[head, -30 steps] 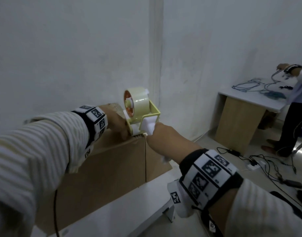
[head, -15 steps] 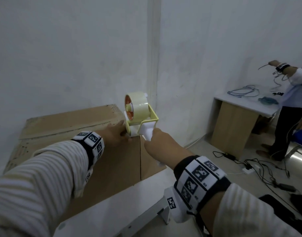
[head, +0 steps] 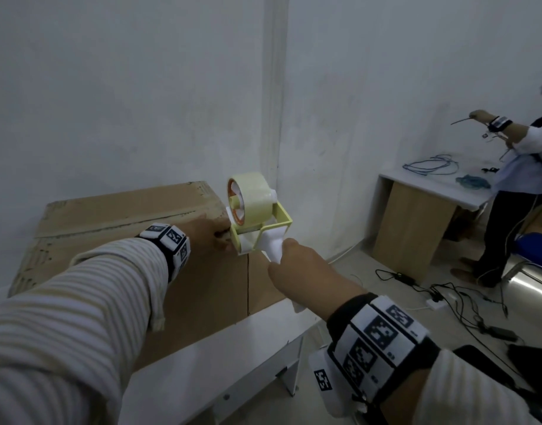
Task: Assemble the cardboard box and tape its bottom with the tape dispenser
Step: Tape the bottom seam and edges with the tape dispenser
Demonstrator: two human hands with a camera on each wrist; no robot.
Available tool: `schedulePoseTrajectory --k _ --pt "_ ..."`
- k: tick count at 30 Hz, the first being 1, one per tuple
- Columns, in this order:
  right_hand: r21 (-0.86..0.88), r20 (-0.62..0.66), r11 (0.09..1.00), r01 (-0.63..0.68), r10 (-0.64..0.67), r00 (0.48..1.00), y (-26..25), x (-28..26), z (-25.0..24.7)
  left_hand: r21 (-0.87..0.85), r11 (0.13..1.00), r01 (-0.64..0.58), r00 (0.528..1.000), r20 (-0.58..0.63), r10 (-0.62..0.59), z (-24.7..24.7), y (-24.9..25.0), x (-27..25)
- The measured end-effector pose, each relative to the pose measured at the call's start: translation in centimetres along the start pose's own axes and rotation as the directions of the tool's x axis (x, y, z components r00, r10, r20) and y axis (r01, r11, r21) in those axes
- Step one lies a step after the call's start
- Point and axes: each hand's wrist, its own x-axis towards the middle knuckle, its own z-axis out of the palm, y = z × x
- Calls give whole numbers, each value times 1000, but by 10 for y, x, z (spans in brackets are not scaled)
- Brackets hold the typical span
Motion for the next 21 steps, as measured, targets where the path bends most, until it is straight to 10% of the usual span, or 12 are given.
schedulePoseTrajectory --k 14,21 --pt "280 8 956 -92 93 996 8 10 19 376 926 10 998 -60 13 20 2 1" --pt "302 69 934 -189 177 982 25 14 11 65 998 8 999 -54 -4 12 3 4"
